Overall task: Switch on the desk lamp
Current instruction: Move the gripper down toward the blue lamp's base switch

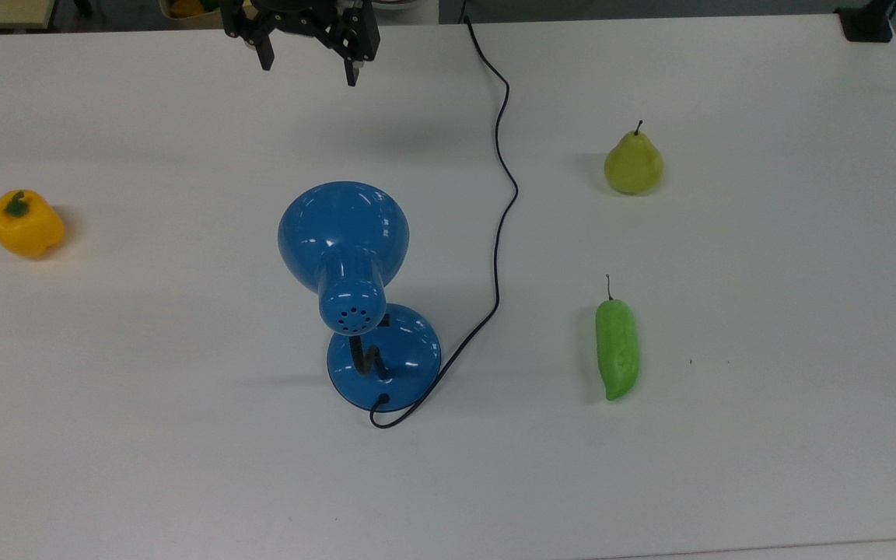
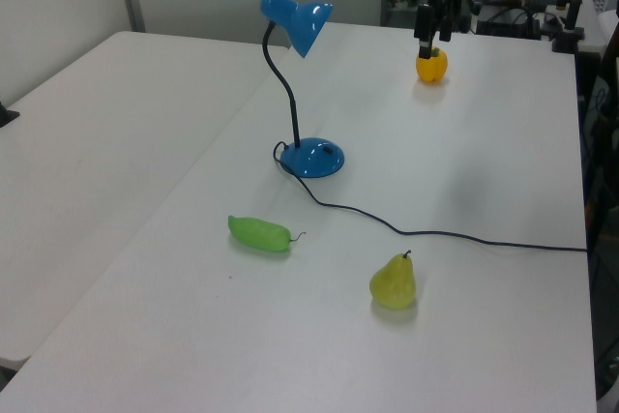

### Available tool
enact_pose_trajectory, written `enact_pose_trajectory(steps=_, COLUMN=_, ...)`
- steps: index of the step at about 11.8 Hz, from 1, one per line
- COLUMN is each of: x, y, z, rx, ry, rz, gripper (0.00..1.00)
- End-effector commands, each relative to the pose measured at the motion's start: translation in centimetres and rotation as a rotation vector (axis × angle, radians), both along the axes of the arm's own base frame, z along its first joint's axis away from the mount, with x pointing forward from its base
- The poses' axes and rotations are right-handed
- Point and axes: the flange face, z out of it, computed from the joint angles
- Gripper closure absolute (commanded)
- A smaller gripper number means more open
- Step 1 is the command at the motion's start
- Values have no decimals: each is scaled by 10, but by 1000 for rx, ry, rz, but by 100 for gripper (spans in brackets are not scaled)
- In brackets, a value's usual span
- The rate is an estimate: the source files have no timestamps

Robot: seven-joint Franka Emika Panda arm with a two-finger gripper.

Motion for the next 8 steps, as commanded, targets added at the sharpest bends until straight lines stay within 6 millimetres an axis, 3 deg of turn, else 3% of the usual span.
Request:
enact_pose_trajectory(steps=1, x=-5, y=3, z=-2, rx=-6, ry=24, rz=5, gripper=0)
enact_pose_trajectory(steps=6, x=1, y=0, z=-6, rx=-8, ry=12, rz=38, gripper=0)
enact_pose_trajectory(steps=8, x=2, y=-1, z=-5, rx=-7, ry=1, rz=38, gripper=19)
